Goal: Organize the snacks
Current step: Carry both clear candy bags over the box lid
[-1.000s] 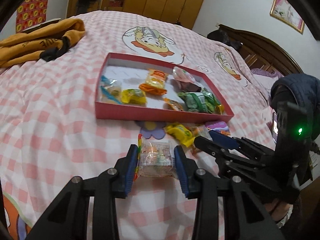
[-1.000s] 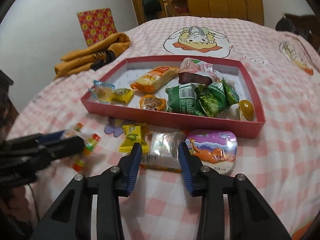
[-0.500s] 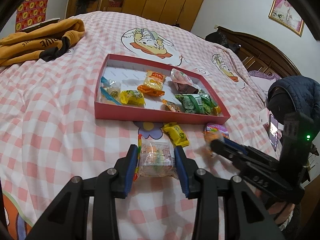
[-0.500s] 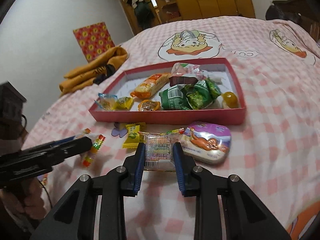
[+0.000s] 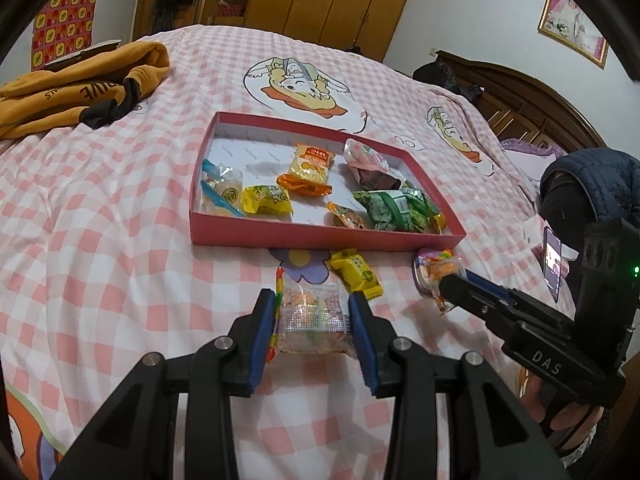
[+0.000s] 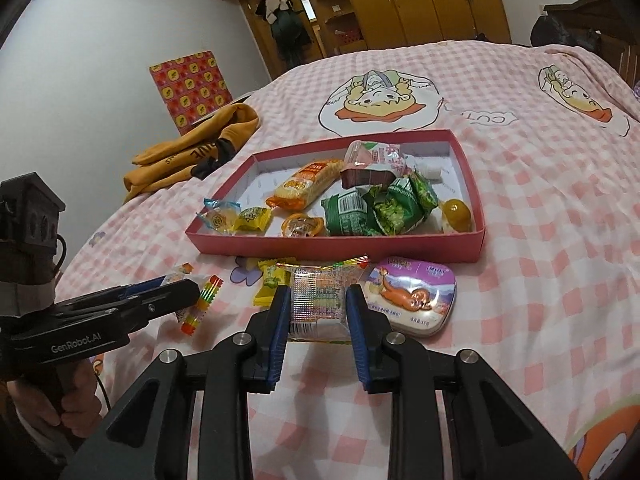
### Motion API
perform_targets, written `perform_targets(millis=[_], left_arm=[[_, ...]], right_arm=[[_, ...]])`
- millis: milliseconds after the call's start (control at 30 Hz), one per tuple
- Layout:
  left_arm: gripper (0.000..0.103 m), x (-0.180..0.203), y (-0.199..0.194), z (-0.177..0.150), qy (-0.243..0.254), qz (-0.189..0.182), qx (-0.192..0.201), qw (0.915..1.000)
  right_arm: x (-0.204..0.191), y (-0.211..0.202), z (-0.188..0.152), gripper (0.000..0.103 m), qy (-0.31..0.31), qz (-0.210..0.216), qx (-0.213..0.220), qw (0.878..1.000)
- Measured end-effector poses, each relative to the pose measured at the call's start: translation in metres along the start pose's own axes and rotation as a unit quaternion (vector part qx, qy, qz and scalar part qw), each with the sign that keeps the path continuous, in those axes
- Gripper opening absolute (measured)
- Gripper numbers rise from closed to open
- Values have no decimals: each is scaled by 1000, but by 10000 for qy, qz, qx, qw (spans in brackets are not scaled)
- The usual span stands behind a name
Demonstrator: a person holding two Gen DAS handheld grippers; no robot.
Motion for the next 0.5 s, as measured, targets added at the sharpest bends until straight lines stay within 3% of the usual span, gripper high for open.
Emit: perform_targets(millis=[500], left_arm=[[39,3,9,43,390,127,161,9990]], right_arm=[[-23,8,48,29,-239,293,368,9986]])
Point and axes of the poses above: each gripper's, at about its wrist camera, not at the fingertips, and y roughly the way its jaws point, x to its right, z to its top, the point moved 1 cm from there along y, roughly the way its jaws point, and after that the axes turned 15 degrees about -z, right-handed, at the moved point
